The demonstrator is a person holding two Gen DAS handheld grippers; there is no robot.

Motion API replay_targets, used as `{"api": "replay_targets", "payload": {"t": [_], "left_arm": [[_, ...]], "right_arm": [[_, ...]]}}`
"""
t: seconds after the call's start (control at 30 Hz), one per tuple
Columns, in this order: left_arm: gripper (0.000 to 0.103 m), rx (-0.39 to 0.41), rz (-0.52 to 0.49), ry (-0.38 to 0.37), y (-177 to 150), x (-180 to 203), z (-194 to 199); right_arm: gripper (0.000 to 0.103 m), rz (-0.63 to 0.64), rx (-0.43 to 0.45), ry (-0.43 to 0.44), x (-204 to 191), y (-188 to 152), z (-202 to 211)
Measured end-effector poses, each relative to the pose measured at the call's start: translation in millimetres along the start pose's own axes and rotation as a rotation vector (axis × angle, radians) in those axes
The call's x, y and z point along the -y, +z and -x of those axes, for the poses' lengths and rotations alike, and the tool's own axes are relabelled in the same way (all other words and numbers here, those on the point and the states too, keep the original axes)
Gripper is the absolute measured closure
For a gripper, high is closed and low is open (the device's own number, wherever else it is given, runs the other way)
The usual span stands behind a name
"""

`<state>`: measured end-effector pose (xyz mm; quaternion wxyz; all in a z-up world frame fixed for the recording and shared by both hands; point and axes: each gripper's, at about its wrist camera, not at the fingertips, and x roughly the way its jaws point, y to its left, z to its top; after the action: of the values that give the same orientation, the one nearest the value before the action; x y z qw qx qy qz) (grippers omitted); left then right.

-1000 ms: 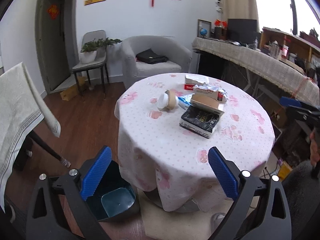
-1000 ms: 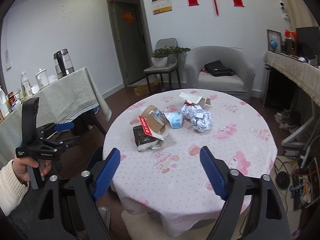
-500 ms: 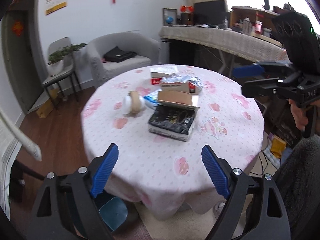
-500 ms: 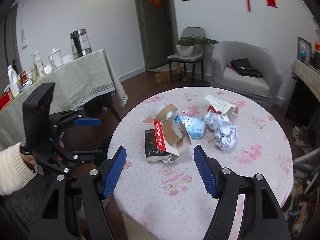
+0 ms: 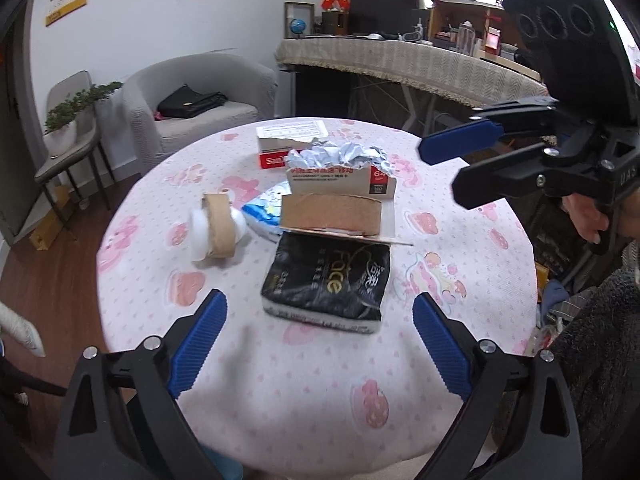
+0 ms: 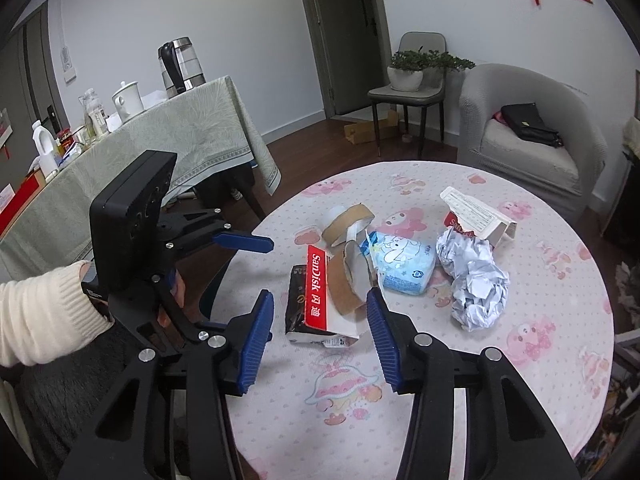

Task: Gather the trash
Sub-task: 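Reach the left tool to the black tissue pack and close on it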

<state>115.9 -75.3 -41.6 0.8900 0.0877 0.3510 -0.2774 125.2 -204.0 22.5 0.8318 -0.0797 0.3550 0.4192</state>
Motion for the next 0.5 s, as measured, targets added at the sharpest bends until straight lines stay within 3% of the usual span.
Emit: {"api": "replay_targets", "payload": {"t": [0.27,0.4,0.47,0.5], "left_arm": [[0.006,-0.031,-0.018,-0.007,2,2,-28],[0.006,-0.034,-0.029,0.004,6,2,-35],[0.008,-0.036,-0.028,-0.001,7,1,-38],[0.018,-0.042,-0.027,-0.001,6,0,-41]], "right_arm": [[0.063,0.018,-0.055,0.044,10,9,-22],[0.07,0.033,-0.078,0.026,9,13,-33],[0.071,0.036,-0.085,0.016,8,15,-37],[0.072,0.04,-0.09,0.013,7,16,-40]]}}
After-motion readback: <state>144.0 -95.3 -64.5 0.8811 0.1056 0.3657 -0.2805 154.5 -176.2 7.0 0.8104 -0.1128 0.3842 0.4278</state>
